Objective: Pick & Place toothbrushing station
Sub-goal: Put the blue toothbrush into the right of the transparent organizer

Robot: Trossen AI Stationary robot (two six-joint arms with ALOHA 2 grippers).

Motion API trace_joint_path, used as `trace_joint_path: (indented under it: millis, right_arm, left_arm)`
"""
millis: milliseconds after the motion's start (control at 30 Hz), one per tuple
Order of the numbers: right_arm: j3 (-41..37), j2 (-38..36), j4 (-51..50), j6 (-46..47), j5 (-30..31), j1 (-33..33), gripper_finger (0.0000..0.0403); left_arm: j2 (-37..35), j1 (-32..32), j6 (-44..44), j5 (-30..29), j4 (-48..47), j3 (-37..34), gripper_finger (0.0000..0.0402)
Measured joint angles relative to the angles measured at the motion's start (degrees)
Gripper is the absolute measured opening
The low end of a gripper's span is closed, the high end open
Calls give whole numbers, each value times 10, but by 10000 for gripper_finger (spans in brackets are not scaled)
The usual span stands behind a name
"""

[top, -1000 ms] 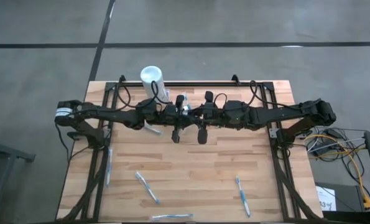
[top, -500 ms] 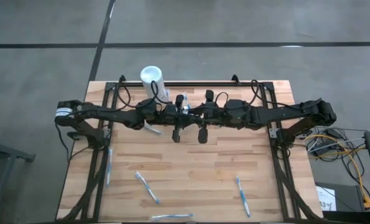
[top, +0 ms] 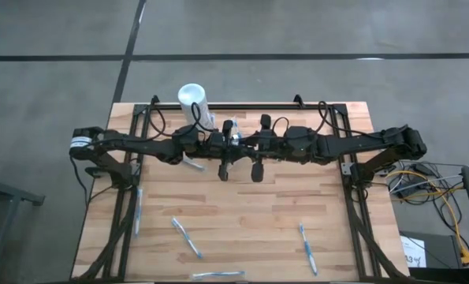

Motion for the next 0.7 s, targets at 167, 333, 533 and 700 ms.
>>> trace_joint_path:
  millis: [167,333,533,700]
  right_arm:
    - [0,-18,-31,0,13,0,40]
    - [0,-43,-95,1,26,4,40]
    - [-1,-69,-114,6,33,6,38]
    - [-1,-80,-114,-1,40,6,22]
  left_arm:
    - [0,0,0,-2,-2,0,12]
    - [0,2,2,-6,-10,0,12]
    - [-1,2,10,-36,-12,1,12]
    - [-1,3,18,-41,-17,2,12]
